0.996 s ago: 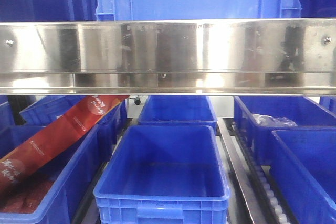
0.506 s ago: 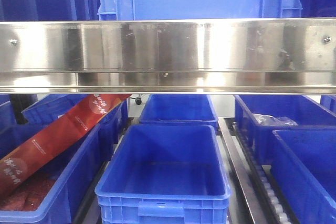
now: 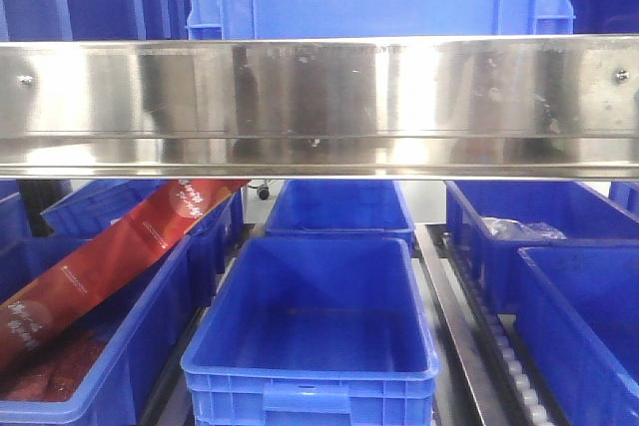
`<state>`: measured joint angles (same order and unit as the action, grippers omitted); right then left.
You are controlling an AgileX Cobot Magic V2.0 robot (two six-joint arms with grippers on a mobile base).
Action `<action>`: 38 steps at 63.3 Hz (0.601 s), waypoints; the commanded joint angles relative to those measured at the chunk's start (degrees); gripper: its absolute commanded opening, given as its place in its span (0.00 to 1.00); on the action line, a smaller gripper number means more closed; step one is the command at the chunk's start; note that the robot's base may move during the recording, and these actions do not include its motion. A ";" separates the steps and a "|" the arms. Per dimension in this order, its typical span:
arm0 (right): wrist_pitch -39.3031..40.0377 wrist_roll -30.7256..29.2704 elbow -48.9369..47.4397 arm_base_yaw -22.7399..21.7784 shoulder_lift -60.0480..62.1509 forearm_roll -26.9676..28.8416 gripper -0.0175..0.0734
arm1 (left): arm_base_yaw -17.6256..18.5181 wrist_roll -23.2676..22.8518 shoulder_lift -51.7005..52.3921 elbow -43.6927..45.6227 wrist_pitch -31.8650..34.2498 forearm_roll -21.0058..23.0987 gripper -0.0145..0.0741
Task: Place valve from conveyor to right shelf box
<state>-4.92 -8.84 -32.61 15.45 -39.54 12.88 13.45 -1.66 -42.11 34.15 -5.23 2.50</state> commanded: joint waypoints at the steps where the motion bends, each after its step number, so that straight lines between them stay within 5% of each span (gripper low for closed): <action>1: 0.81 -0.26 0.88 -0.03 4.23 -0.41 0.01 | -1.63 -0.46 5.40 -3.29 1.53 0.34 0.04; 38: 0.56 -0.26 0.88 -0.03 9.57 -0.41 0.01 | -2.39 -0.46 16.94 -5.28 1.73 0.34 0.04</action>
<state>-5.23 -8.84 -31.75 15.45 -30.33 12.77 11.29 -1.66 -25.57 28.88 -4.42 2.59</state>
